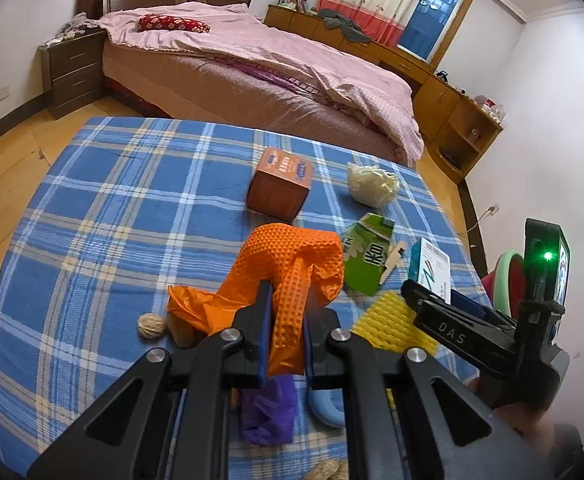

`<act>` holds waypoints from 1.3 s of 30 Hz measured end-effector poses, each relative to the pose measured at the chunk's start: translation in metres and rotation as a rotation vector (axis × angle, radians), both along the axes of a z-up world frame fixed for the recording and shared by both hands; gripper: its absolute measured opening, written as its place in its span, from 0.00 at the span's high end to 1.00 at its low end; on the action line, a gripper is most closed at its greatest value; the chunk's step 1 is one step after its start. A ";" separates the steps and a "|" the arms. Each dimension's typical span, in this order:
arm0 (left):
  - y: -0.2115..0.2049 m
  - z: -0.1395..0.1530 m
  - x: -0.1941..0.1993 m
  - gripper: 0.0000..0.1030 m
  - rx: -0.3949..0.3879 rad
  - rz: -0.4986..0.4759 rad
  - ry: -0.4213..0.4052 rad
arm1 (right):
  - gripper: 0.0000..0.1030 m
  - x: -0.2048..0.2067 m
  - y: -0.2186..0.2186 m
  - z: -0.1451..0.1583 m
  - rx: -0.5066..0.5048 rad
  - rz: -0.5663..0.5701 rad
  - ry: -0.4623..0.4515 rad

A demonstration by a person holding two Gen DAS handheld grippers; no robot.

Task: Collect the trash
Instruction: 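Grasp the white medicine box with the right tool, then carry the medicine box with the right tool while the left tool carries the orange bag to the bin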

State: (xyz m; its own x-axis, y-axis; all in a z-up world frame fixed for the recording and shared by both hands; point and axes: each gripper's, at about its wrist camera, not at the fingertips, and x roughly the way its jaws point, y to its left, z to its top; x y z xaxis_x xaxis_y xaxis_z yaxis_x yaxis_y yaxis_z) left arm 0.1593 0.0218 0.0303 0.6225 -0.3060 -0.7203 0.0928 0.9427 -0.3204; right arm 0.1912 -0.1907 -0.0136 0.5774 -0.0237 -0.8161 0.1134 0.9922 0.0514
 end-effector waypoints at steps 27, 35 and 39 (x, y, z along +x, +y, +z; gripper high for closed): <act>-0.125 0.056 -0.050 0.88 0.034 -0.261 -0.100 | 0.42 -0.115 -0.118 0.084 0.045 -0.020 -0.203; -0.198 0.063 -0.059 0.88 0.070 -0.400 -0.125 | 0.42 -0.139 -0.181 0.088 0.028 -0.128 -0.223; -0.231 0.061 -0.060 0.88 0.078 -0.456 -0.127 | 0.42 -0.146 -0.208 0.082 0.028 -0.173 -0.216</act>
